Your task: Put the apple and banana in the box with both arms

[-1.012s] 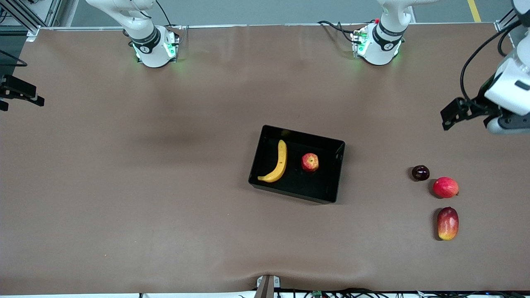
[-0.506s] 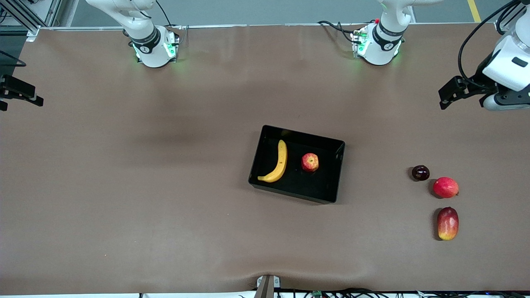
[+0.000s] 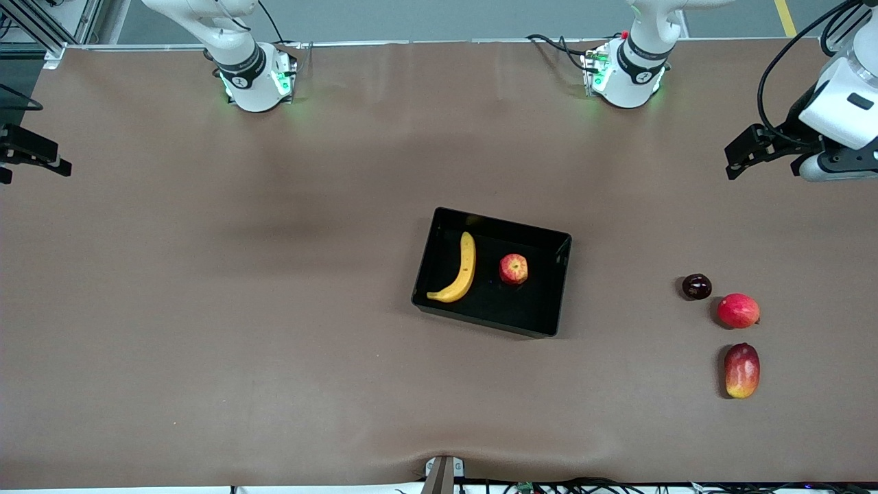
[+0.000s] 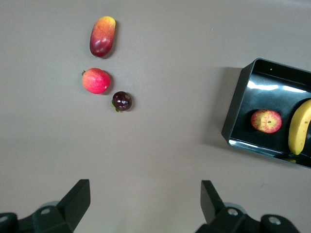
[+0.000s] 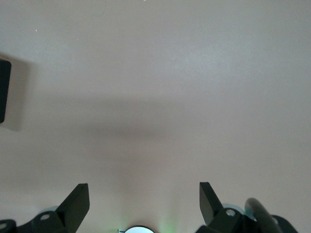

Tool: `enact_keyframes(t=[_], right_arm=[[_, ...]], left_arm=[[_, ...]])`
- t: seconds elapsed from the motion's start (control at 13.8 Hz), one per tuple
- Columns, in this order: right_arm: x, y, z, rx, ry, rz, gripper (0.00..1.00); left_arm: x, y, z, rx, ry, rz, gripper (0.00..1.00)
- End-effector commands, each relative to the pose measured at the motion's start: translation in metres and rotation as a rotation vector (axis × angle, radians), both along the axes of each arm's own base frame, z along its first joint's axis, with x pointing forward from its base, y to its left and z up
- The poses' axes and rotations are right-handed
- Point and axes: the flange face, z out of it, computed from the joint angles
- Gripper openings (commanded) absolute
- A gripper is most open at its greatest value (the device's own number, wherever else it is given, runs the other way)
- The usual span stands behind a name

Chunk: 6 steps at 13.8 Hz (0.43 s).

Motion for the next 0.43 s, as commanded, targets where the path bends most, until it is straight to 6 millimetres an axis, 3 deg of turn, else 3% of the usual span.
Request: enact_keyframes(t=[0.0,0.36], right_arm=[[-0.0028,-0.0018,0.0034,0.015,-0.009,-0.013,1.00],[-0.0029,-0.0027,0.0034,0.015,-0.009,-0.015,1.00]], left_arm=[[0.0041,-0.0018,0.0107,-0.011,-0.024,0.000,1.00],[0.0093,-0.0029,0.0046,-0.014,-0.013,-0.002,1.00]])
